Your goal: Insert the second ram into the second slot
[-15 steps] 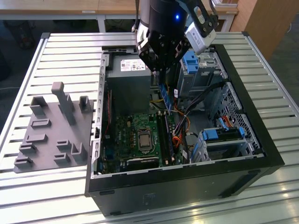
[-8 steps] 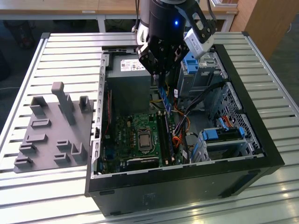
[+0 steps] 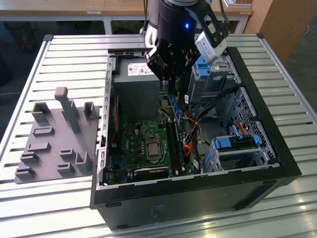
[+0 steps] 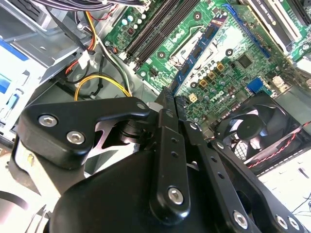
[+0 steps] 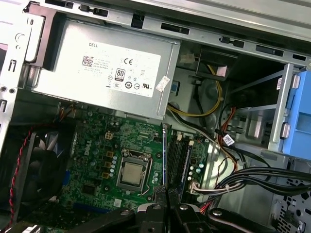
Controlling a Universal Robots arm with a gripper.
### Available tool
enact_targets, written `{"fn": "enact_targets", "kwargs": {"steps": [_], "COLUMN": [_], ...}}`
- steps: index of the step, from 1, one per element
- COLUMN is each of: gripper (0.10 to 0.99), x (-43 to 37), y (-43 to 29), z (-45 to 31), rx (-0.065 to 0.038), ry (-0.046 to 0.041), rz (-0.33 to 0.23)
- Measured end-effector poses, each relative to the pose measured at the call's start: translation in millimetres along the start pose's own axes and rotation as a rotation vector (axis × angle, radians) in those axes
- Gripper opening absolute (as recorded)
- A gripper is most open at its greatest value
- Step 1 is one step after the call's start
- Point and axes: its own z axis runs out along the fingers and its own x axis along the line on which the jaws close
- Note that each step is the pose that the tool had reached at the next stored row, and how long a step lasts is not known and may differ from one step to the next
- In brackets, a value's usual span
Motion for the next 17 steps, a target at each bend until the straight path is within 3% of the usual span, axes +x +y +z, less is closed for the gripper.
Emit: {"fn": "enact_targets", "kwargs": {"steps": [4,17], "gripper": [0.129,0.129], "x": [0.2,-0.6], "y": [-1.2,-1.6], "z": [0.5,3.7], "rx": [0.001,0.008], "ry": [-0.0001,-0.0022], "rz": [0.006,0.125]}}
